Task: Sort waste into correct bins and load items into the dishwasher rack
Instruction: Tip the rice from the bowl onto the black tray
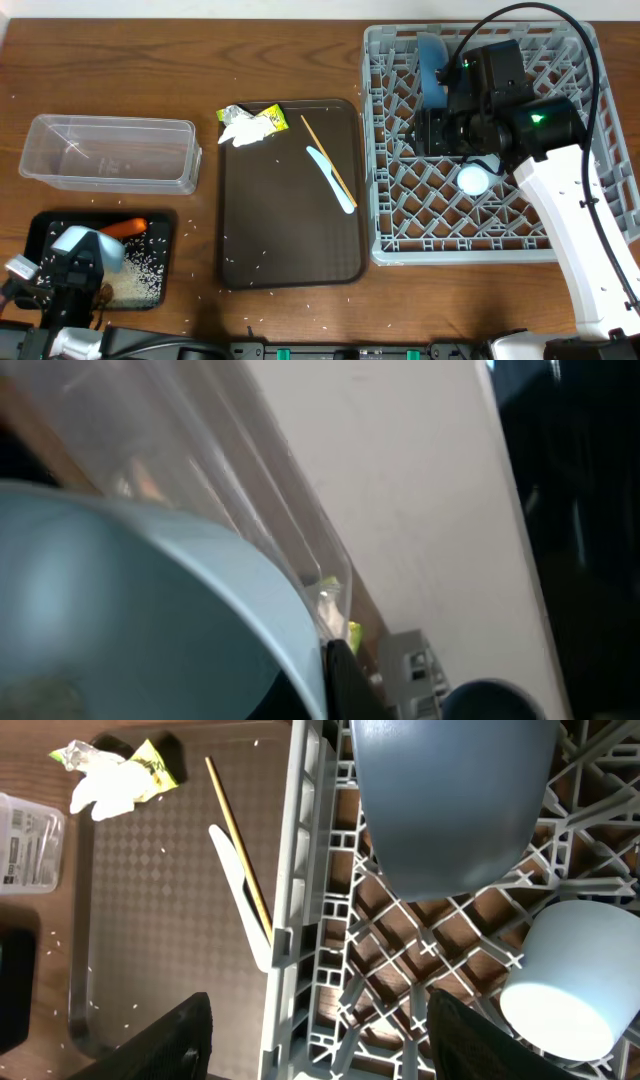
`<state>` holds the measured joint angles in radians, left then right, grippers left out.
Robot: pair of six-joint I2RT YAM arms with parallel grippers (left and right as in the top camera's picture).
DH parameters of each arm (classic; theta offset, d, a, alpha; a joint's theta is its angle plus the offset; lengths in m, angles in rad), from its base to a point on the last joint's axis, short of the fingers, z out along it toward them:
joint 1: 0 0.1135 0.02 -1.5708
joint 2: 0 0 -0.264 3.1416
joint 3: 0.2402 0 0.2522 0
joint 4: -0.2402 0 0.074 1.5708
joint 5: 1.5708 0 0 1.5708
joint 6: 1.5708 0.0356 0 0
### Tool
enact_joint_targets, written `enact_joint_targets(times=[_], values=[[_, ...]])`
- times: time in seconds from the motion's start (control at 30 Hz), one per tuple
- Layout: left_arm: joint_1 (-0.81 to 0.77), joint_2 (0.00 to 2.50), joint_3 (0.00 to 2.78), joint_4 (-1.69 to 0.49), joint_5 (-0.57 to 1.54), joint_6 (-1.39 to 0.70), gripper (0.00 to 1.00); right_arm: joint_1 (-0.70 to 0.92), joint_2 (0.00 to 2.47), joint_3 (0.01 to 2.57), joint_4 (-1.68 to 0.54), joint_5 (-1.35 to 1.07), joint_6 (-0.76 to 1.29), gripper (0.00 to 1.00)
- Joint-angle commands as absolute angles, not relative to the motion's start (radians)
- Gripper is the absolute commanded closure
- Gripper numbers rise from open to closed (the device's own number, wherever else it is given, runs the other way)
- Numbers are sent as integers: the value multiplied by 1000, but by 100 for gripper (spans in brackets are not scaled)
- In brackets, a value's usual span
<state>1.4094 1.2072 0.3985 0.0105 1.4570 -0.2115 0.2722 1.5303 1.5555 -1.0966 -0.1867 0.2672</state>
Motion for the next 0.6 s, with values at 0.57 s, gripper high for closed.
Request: enact_joint_targets(times=[0.57], values=[[1315, 1208, 401, 46, 1354, -428, 94, 261, 1509, 1557, -1092, -195, 276, 35]])
